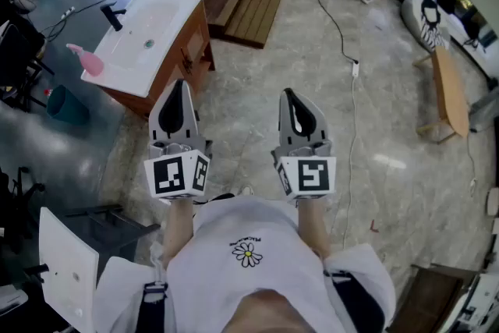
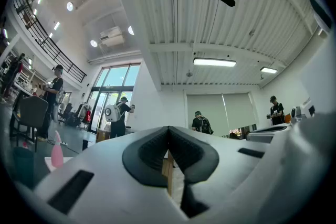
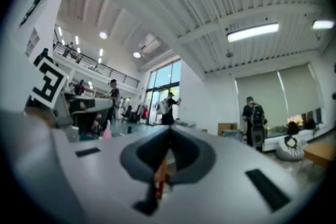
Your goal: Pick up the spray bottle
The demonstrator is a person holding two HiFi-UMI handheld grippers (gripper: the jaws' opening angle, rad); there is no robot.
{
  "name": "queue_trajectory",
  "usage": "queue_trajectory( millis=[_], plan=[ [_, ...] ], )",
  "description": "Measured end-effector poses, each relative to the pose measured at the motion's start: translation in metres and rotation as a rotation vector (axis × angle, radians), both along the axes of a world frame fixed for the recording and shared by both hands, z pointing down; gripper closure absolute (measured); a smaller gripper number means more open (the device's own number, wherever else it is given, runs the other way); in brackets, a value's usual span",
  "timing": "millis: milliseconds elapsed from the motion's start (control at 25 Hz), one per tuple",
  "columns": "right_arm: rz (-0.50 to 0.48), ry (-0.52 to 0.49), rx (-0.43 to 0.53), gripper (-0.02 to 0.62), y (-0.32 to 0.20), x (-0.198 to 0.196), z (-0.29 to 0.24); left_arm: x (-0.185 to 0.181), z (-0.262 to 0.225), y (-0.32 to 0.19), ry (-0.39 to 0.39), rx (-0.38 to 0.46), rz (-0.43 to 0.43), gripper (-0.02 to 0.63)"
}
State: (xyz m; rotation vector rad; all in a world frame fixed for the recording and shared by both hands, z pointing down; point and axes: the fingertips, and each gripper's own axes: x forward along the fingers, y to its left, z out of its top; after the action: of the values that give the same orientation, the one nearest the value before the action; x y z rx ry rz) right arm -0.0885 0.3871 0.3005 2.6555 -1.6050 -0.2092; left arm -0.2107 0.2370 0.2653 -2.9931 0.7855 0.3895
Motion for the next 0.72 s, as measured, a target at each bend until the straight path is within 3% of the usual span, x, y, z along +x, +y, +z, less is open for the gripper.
queue_trajectory(
  millis=[560,720],
  plan=[
    [-0.078,0.016,-0.029,0.566,-0.022,-0.004,0.009,-0.002,0.006,-0.011,-0.015,0.002,-0.047,0.588],
    [-0.117,-0.03,0.006,0.566,-0.02,-0.003,0.008,0.001,0.007,-0.011,-0.029,0.002,-0.055,0.588]
  ],
)
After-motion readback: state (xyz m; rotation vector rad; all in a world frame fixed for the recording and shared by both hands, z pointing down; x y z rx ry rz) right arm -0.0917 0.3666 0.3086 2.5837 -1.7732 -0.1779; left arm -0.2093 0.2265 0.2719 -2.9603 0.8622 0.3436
